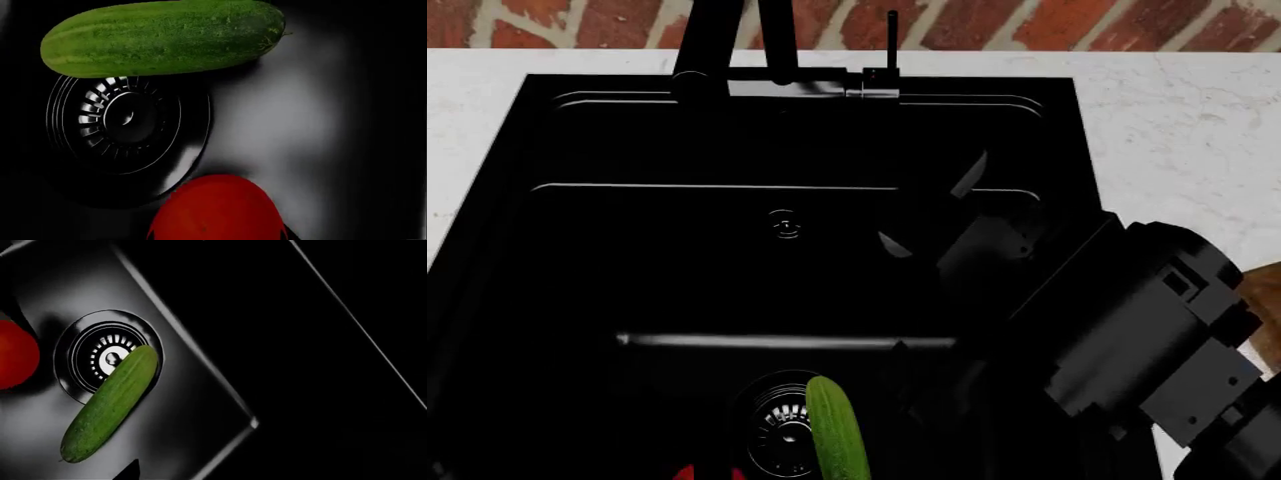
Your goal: Pick the vegetables from the sink and place them on the cutting board.
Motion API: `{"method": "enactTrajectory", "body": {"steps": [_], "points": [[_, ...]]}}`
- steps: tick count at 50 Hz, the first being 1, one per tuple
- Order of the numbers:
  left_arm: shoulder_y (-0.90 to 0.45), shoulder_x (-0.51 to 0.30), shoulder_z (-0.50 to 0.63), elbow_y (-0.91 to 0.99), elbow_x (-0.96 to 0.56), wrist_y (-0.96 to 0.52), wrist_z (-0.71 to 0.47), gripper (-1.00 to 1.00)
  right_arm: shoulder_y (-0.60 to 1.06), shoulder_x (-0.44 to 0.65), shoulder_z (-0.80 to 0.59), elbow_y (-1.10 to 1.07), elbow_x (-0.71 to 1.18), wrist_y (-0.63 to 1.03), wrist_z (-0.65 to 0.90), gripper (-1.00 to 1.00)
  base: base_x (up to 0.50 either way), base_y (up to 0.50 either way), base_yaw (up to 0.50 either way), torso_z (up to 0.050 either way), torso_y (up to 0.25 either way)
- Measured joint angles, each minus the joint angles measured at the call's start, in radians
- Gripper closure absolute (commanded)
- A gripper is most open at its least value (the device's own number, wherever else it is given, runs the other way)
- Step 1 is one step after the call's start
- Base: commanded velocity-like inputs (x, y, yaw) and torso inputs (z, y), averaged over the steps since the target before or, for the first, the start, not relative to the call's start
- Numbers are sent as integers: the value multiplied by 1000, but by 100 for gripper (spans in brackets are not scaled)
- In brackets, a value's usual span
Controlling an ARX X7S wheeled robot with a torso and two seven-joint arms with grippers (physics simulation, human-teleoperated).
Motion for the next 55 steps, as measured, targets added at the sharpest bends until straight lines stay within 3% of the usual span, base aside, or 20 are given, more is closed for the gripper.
{"method": "enactTrajectory", "body": {"steps": [11, 24, 40, 45, 55], "points": [[-10, -99, -97, 226, 16, -54, -109, 100, 10, -10, 26, 0, 8, 23, 34, -100, 0, 0, 0, 0, 0], [-4, -146, -285, 461, 43, -173, -375, 100, 26, -117, 141, 94, 58, 144, 143, -100, 0, 0, 0, 0, 0], [51, -182, -431, 682, 39, -289, -552, 100, 38, -341, 196, 491, 54, 102, 133, -100, 0, 0, 0, 0, 0], [69, -198, -468, 742, 30, -314, -580, 100, 45, -392, 149, 611, 109, 62, 120, -100, 0, 0, 0, 0, 0], [79, -212, -508, 809, 22, -343, -610, 100, 55, -442, -99, 769, 405, -60, 163, -100, 0, 0, 0, 0, 0]]}}
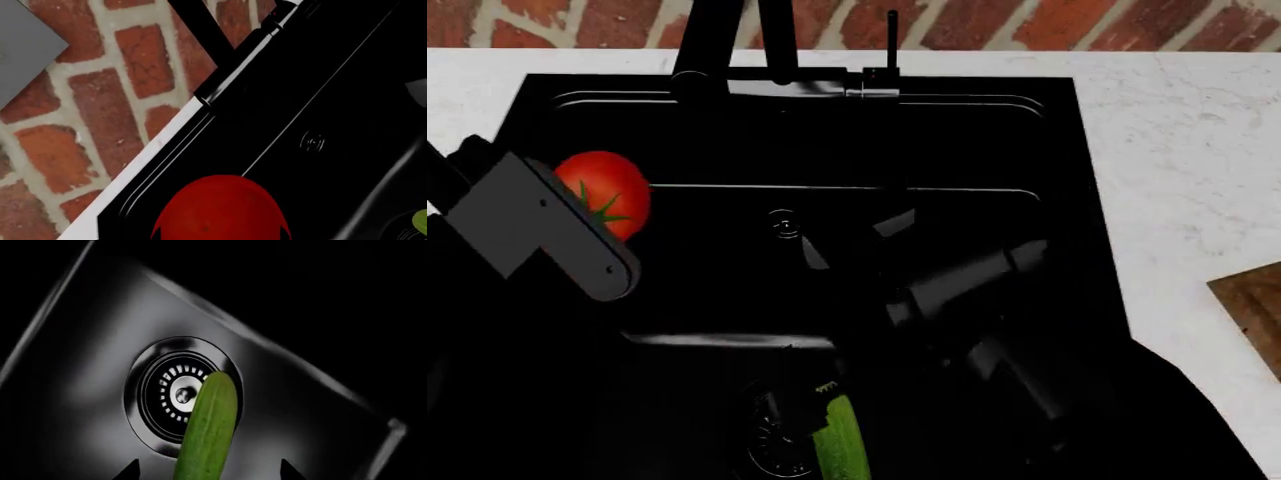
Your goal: Pick the vegetables from the sink and place them on the cutting board.
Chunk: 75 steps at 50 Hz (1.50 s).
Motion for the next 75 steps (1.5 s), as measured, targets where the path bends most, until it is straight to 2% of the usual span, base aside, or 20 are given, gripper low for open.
{"method": "enactTrajectory", "body": {"steps": [9, 19, 37, 58, 59, 75], "points": [[7, -2, -13, 25, -4, -6, -14, 100, -21, -17, -169, 74, 193, -116, 61, -100, 0, 0, 0, 0, 0], [17, -8, -19, 32, -7, -5, -21, 100, -77, -24, -256, 100, 282, -227, 117, -100, 0, 0, 0, 0, 2], [42, -15, -21, 26, -9, 9, -29, 100, -166, -28, -302, 86, 318, -309, 141, -100, 0, 0, 0, 0, 0], [53, -9, -10, 2, -17, 19, -46, 100, -213, -27, -305, 124, 290, -356, 90, -100, 2, 0, 1, 0, -1], [54, -8, -9, 1, -17, 19, -47, 100, -214, -27, -303, 126, 289, -356, 87, 100, 0, 3, 3, 0, 0], [57, 1, -24, -9, -29, 26, -59, 100, -225, -30, -241, 125, 260, -332, 123, 100, 1, 1, 1, 0, 12]]}}
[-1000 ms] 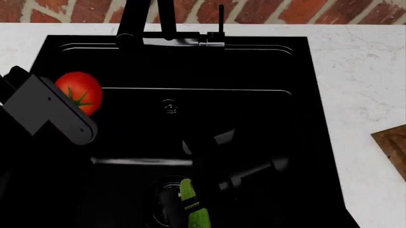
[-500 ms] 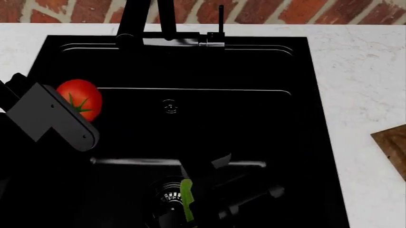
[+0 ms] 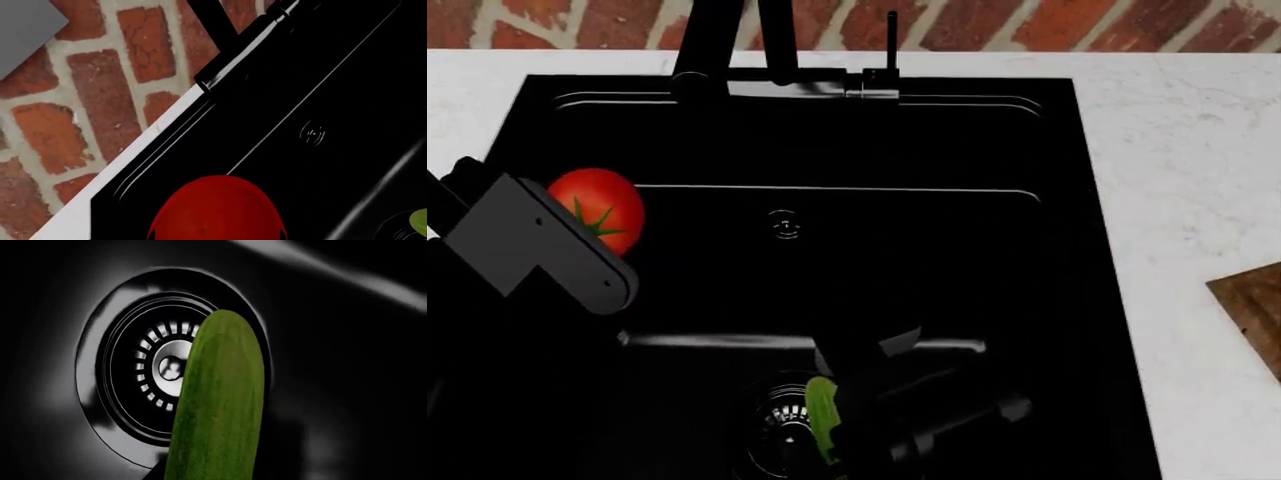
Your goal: Pick the vegetables from the sink and place them on the cutting board.
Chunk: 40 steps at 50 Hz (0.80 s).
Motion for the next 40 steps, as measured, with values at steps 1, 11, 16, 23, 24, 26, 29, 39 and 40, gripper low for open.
{"method": "enactTrajectory", "body": {"steps": [1, 11, 16, 23, 24, 26, 29, 39, 40], "points": [[1, 1, -2, 0, -2, 0, 0, 100, -1, 0, -5, 0, -1, 2, 3, 100, 0, 0, 0, 0, 250], [-2, 2, -18, 14, -14, -6, -4, 100, 32, 1, -39, -4, -4, 3, 18, 100, -1, 0, 0, 0, 250], [2, 3, -23, 16, -18, -6, -6, 100, 65, 2, -45, -5, 8, -3, 19, 100, -3, 0, 1, 0, 250], [4, 4, -28, 9, -22, -1, -8, 100, 118, 1, -57, -3, 9, -26, 10, 100, -6, 0, 0, 0, 250], [4, 5, -28, 7, -22, 0, -8, 100, 124, 3, -59, -4, 7, -33, 9, 100, 0, 0, 0, 0, 250], [2, 6, -30, 3, -22, 3, -9, 100, 139, 14, -61, -26, 1, -42, 16, 100, 0, 0, 0, 0, 250], [2, 10, -33, -9, -25, 11, -10, 100, 158, 43, -63, -77, 0, -51, 36, 100, 0, 0, 0, 0, 250], [3, 20, -41, -51, -32, 34, -10, 100, 222, 155, -63, -268, 0, -41, 117, 100, -129, 0, 0, 0, 200], [3, 21, -42, -54, -32, 36, -11, 100, 228, 167, -63, -288, 3, -37, 125, 100, -500, 0, 0, 0, 0]]}}
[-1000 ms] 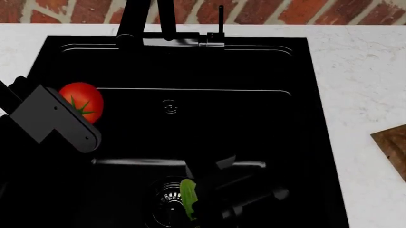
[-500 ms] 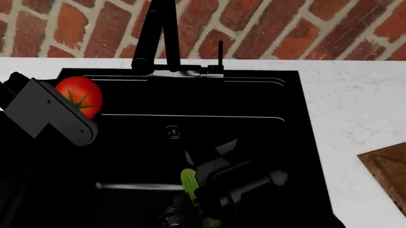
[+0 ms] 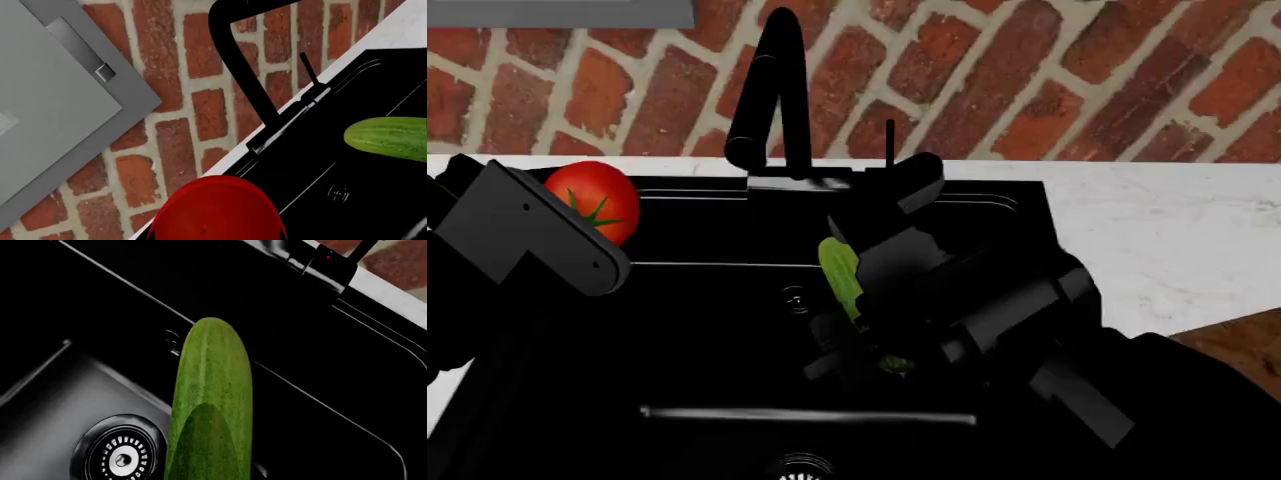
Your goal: Pick the vegetables from the sink and place them on the cutting board.
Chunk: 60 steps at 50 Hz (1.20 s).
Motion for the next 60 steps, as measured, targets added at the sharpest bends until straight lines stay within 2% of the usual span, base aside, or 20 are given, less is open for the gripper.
{"method": "enactTrajectory", "body": {"steps": [19, 23, 38, 60], "points": [[-13, 15, 21, -31, 27, 1, -27, 100, 77, 154, 25, -267, 47, 52, 123, 100, -500, 0, 0, 0, 0], [-20, 24, 20, -38, 26, -8, -34, 100, 95, 183, 36, -318, 54, 49, 153, 100, 0, 0, 0, 0, 0], [-38, 46, 23, -49, 27, -39, -46, 100, 140, 264, 74, -438, 76, 63, 251, 100, -43, -498, 0, 0, 0], [-48, 56, 26, -13, 16, -59, -48, 100, 155, 308, 107, -490, 109, 70, 302, 100, -38, -500, 0, 0, 0]]}}
